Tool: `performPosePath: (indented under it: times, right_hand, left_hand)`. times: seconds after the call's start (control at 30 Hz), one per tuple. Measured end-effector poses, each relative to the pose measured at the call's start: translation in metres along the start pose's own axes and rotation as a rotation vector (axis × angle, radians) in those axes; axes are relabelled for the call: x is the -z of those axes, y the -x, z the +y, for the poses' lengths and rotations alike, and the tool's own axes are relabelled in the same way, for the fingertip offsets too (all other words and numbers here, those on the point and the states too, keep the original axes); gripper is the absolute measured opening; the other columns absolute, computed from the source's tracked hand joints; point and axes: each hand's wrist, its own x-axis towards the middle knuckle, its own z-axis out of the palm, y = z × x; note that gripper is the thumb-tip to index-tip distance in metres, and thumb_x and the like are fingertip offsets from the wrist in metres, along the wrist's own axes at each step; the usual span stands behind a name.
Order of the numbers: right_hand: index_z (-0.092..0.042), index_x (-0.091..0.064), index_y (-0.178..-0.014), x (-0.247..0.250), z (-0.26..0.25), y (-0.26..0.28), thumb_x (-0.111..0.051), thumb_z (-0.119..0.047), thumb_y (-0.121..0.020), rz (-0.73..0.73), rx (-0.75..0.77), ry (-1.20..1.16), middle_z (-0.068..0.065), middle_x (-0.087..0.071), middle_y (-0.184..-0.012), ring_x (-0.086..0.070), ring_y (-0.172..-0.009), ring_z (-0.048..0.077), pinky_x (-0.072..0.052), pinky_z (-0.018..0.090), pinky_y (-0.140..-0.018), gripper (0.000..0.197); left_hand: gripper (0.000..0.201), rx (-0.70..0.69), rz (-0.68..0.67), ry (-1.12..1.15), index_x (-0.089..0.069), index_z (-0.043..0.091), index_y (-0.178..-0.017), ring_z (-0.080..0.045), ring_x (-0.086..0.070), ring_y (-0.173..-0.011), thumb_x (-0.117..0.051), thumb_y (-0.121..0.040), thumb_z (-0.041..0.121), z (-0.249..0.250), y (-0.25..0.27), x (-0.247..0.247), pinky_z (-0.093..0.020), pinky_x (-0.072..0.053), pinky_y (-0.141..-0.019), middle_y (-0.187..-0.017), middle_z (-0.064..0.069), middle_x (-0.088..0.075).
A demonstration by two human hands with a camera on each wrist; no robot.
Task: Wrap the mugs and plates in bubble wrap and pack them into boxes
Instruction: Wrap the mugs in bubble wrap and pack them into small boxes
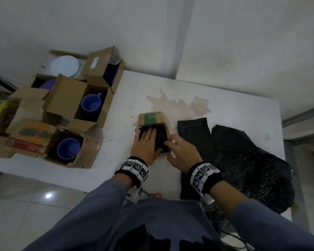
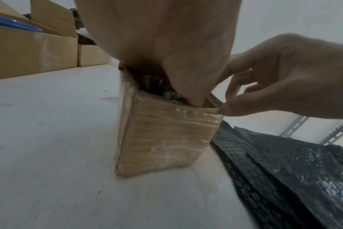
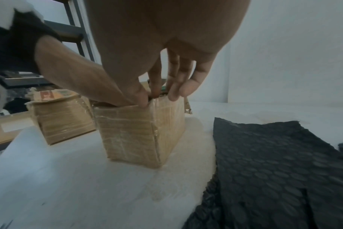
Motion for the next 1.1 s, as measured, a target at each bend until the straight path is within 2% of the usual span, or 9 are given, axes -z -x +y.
performPosePath:
  times: [0.1,0.2,0.33,0.4,0.47,0.57,0.77,0.93,1.1]
  right_hand:
    - [-0.011,-0.065,-0.100,-0.003,0.000,-0.005,-0.061,-0.030,-0.078,-0.023,-0.044,-0.028,0.004,-0.049,-0.117,-0.059,-0.085,0.026,-0.054,0.039,-0.063,0.029]
    - [-0.011,-0.066,-0.097,-0.006,-0.004,-0.005,-0.060,-0.030,-0.080,-0.032,-0.050,-0.030,0.001,-0.045,-0.120,-0.058,-0.083,0.024,-0.051,0.035,-0.065,0.027]
    - [-0.016,-0.054,-0.127,-0.005,-0.010,-0.008,-0.058,-0.034,-0.078,-0.079,-0.074,0.005,-0.001,-0.043,-0.140,-0.059,-0.102,0.024,-0.055,0.039,-0.074,0.052]
    - [-0.018,-0.038,-0.144,0.000,-0.014,-0.014,-0.059,-0.038,-0.082,-0.181,-0.102,0.093,-0.003,-0.026,-0.158,-0.058,-0.109,0.025,-0.055,0.039,-0.078,0.069]
    - [-0.017,-0.028,-0.151,0.005,-0.019,-0.022,-0.058,-0.039,-0.086,-0.280,-0.113,0.200,-0.003,-0.013,-0.164,-0.060,-0.108,0.028,-0.051,0.039,-0.079,0.075]
    - [-0.013,-0.031,-0.149,0.014,-0.026,-0.033,-0.061,-0.041,-0.086,-0.324,-0.113,0.292,0.003,-0.020,-0.162,-0.062,-0.108,0.031,-0.050,0.039,-0.079,0.075]
    - [-0.008,-0.039,-0.133,0.021,-0.037,-0.045,-0.069,-0.035,-0.080,-0.330,-0.100,0.383,0.009,-0.055,-0.126,-0.065,-0.094,0.026,-0.039,0.033,-0.063,0.067]
    - [-0.007,-0.032,-0.138,0.022,-0.033,-0.054,-0.070,-0.038,-0.077,-0.347,-0.090,0.371,0.008,-0.052,-0.126,-0.064,-0.092,0.026,-0.037,0.033,-0.062,0.078]
    - [-0.004,-0.028,-0.141,0.019,-0.028,-0.061,-0.074,-0.042,-0.074,-0.384,-0.095,0.358,0.010,-0.050,-0.132,-0.064,-0.098,0.028,-0.039,0.034,-0.065,0.090]
  left_hand:
    - [0.088,0.003,-0.009,0.030,-0.025,0.013,-0.151,-0.023,-0.035,-0.140,-0.054,-0.085,0.064,-0.002,-0.009,0.001,-0.044,0.000,-0.121,-0.151,-0.007,-0.037]
    - [0.089,-0.007,-0.058,-0.005,-0.024,0.016,-0.150,-0.026,-0.039,-0.135,-0.055,-0.083,0.065,-0.002,-0.017,0.004,-0.047,-0.007,-0.119,-0.149,-0.006,-0.038]
    - [0.089,-0.025,-0.046,-0.021,-0.022,0.014,-0.152,-0.026,-0.038,-0.135,-0.052,-0.086,0.065,-0.002,-0.017,0.005,-0.047,-0.009,-0.118,-0.150,-0.007,-0.035]
    - [0.087,-0.033,-0.033,-0.037,-0.022,0.013,-0.152,-0.026,-0.037,-0.135,-0.051,-0.088,0.063,-0.002,-0.015,0.004,-0.047,-0.009,-0.118,-0.150,-0.008,-0.035]
    - [0.085,-0.037,-0.028,-0.073,-0.024,0.014,-0.151,-0.027,-0.038,-0.133,-0.051,-0.087,0.063,-0.002,-0.014,0.004,-0.046,-0.014,-0.117,-0.148,-0.009,-0.037]
    - [0.083,-0.018,0.015,-0.099,-0.033,0.014,-0.146,-0.033,-0.040,-0.126,-0.055,-0.083,0.062,-0.002,-0.011,0.005,-0.044,-0.024,-0.113,-0.138,-0.015,-0.039]
    - [0.087,-0.047,-0.019,-0.123,-0.025,0.013,-0.151,-0.027,-0.038,-0.131,-0.051,-0.085,0.064,-0.001,-0.013,0.005,-0.046,-0.012,-0.118,-0.143,-0.009,-0.043]
    - [0.085,-0.053,-0.014,-0.077,-0.029,0.018,-0.148,-0.024,-0.046,-0.123,-0.053,-0.080,0.065,-0.004,-0.017,0.009,-0.044,-0.016,-0.115,-0.138,-0.005,-0.046]
    - [0.081,-0.078,-0.044,-0.090,-0.029,0.017,-0.147,-0.021,-0.043,-0.128,-0.050,-0.084,0.062,0.000,-0.023,0.014,-0.049,-0.016,-0.115,-0.141,-0.002,-0.043]
